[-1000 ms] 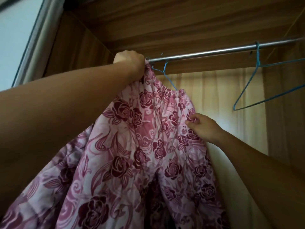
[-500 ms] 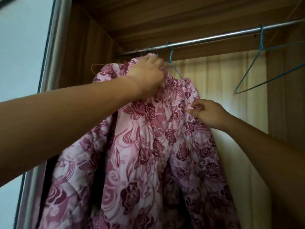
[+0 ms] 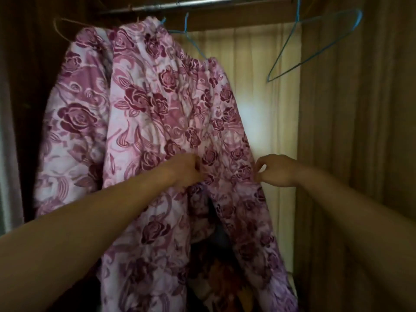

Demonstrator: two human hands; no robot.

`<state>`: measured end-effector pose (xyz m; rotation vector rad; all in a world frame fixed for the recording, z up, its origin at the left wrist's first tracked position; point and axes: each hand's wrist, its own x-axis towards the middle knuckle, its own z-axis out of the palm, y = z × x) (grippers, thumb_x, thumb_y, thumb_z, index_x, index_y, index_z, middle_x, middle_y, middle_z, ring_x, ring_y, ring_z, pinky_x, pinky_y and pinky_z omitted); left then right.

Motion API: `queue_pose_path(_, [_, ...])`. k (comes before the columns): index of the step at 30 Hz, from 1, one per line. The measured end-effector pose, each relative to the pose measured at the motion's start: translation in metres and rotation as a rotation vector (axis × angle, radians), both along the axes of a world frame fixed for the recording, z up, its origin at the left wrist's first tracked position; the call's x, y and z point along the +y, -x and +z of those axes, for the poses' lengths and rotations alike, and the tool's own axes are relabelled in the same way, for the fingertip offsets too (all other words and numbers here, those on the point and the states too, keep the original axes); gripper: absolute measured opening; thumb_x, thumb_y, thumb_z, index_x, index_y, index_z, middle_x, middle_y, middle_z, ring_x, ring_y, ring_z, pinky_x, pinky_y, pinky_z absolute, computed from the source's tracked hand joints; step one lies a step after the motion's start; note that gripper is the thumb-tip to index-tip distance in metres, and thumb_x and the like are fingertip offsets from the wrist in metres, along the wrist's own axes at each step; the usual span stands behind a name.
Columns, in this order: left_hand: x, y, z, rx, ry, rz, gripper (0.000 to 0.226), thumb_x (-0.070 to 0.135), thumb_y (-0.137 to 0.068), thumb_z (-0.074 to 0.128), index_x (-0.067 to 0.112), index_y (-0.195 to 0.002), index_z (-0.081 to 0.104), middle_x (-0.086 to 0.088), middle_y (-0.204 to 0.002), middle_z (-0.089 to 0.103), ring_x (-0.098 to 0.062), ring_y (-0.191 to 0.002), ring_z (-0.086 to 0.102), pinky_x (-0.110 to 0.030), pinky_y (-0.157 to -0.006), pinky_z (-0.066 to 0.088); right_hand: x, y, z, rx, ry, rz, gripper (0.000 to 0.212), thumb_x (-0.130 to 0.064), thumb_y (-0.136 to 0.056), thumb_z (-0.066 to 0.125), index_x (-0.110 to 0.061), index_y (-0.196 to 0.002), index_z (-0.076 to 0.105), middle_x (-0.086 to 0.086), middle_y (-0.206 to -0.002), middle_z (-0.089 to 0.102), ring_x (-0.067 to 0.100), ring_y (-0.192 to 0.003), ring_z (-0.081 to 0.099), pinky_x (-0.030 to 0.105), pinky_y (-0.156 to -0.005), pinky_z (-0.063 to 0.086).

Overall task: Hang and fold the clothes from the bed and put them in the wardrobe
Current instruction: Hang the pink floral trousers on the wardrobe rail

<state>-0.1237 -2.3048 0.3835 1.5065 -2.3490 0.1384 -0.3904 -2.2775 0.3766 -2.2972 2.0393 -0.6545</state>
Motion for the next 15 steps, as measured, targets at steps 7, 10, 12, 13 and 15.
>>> queue_pose_path(7, [0.014, 0.003, -0.129, 0.055, -0.340, -0.101, 0.020, 0.031, -0.100, 0.057, 0.015, -0.094, 0.067, 0.001, -0.093, 0.064, -0.008, -0.076, 0.055, -0.008, -0.064, 0.046, 0.017, 0.012, -0.116, -0.046, -0.261, -0.022, 0.032, -0.050, -0.083, 0.070, -0.027, -0.105, 0.069, -0.003, -0.109, 0.063, 0.007, -0.084, 0.053, 0.017, -0.064, 0.040])
queue_pose_path(10, [0.023, -0.003, -0.171, 0.115, -0.454, -0.099, 0.013, 0.028, -0.097, 0.062, 0.017, -0.091, 0.063, 0.003, -0.093, 0.060, -0.013, -0.084, 0.056, -0.013, -0.066, 0.045, 0.025, 0.014, -0.155, -0.048, -0.334, -0.019, 0.029, -0.050, -0.085, 0.070, -0.027, -0.102, 0.068, -0.005, -0.104, 0.061, 0.009, -0.087, 0.055, 0.020, -0.070, 0.045])
queue_pose_path(12, [0.026, -0.005, -0.201, 0.110, -0.510, -0.031, 0.022, 0.030, -0.094, 0.065, 0.012, -0.082, 0.063, 0.003, -0.078, 0.055, -0.014, -0.076, 0.054, -0.017, -0.060, 0.045, 0.028, 0.015, -0.182, -0.037, -0.364, -0.020, 0.031, -0.042, -0.088, 0.067, -0.018, -0.107, 0.071, -0.002, -0.108, 0.063, 0.016, -0.094, 0.059, 0.028, -0.081, 0.051])
queue_pose_path(13, [0.027, -0.004, -0.216, 0.085, -0.515, -0.001, 0.025, 0.030, -0.094, 0.065, 0.005, -0.092, 0.067, 0.000, -0.082, 0.057, -0.016, -0.079, 0.056, -0.021, -0.064, 0.046, 0.029, 0.015, -0.196, -0.039, -0.386, 0.002, 0.030, -0.037, -0.090, 0.065, -0.014, -0.106, 0.072, 0.001, -0.109, 0.066, 0.020, -0.098, 0.062, 0.030, -0.085, 0.052])
queue_pose_path(15, [0.036, -0.003, -0.245, 0.042, -0.486, 0.060, 0.030, 0.030, -0.094, 0.063, 0.003, -0.108, 0.065, -0.004, -0.095, 0.060, -0.016, -0.081, 0.056, -0.022, -0.066, 0.045, 0.032, 0.013, -0.220, -0.035, -0.422, 0.051, 0.024, -0.032, -0.091, 0.064, -0.013, -0.102, 0.073, 0.004, -0.106, 0.069, 0.022, -0.098, 0.063, 0.033, -0.087, 0.054])
